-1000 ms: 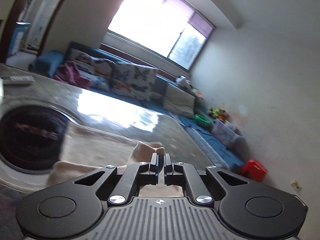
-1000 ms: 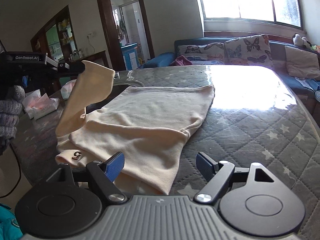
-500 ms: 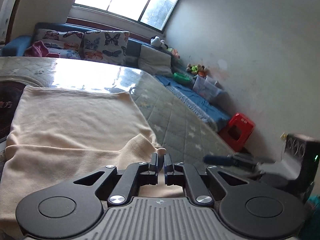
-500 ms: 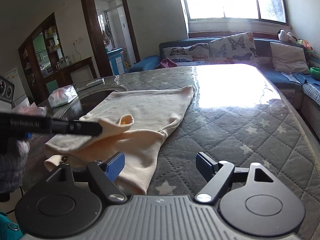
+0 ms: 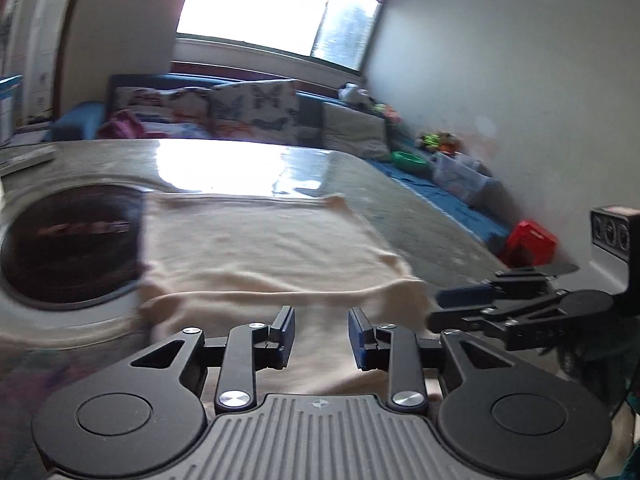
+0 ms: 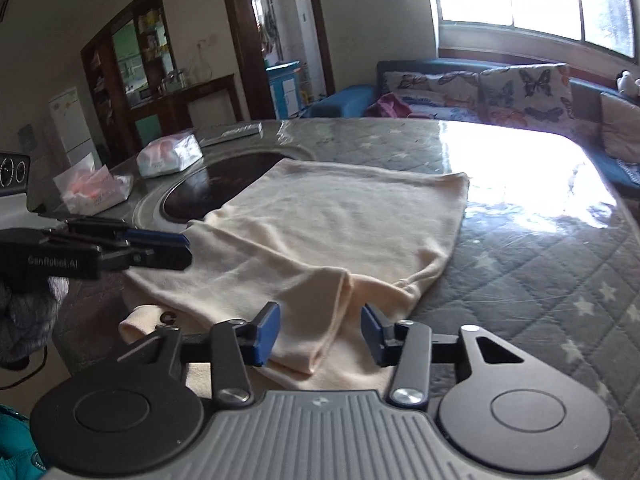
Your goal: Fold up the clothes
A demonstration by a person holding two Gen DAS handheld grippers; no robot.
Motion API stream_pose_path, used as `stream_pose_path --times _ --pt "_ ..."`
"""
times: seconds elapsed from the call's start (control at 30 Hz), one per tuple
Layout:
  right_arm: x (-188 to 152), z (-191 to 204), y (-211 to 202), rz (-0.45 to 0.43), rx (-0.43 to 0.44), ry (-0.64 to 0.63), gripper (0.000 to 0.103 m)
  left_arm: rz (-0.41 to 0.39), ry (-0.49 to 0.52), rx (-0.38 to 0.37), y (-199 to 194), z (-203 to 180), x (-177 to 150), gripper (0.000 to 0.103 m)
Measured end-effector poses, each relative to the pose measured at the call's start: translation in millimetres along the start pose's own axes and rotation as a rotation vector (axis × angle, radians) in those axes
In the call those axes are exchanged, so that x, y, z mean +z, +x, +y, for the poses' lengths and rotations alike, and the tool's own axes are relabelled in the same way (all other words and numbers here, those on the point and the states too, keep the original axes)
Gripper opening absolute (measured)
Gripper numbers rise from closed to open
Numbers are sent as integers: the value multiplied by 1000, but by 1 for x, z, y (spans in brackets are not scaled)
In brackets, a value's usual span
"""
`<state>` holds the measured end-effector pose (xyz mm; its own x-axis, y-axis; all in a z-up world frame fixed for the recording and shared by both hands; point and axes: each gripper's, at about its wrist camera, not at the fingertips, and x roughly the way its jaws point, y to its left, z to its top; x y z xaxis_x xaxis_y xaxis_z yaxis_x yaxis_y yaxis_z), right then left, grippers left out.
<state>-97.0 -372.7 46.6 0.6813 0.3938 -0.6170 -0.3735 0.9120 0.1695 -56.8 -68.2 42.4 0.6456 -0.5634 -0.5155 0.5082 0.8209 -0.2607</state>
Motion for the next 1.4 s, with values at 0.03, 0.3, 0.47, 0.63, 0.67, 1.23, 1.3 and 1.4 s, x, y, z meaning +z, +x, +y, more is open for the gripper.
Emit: stream_pose_path --times 0.03,0.3,0.47,0.63,0.67,1.23,1.3,1.4 --pt "0 0 3 7 -2 5 40 -3 -10 23 -4 8 -1 32" --pt "-2 -6 21 44 -3 96 24 20 -55 98 -16 41 -15 32" --pt "1 2 17 20 -35 65 8 31 -61 98 -18 45 -22 32" --pt "13 15 -5 -37 -103 -4 7 36 -45 92 -19 46 -22 32" --pt "13 13 -6 -32 -109 3 7 41 -43 91 -19 46 -22 32" --pt "22 9 13 -65 -86 -54 17 27 30 76 19 37 22 31" --pt "19 9 23 -45 -87 -65 17 50 25 87 32 40 20 31" --pt "14 3 34 -16 -93 -61 17 73 19 90 41 46 14 31"
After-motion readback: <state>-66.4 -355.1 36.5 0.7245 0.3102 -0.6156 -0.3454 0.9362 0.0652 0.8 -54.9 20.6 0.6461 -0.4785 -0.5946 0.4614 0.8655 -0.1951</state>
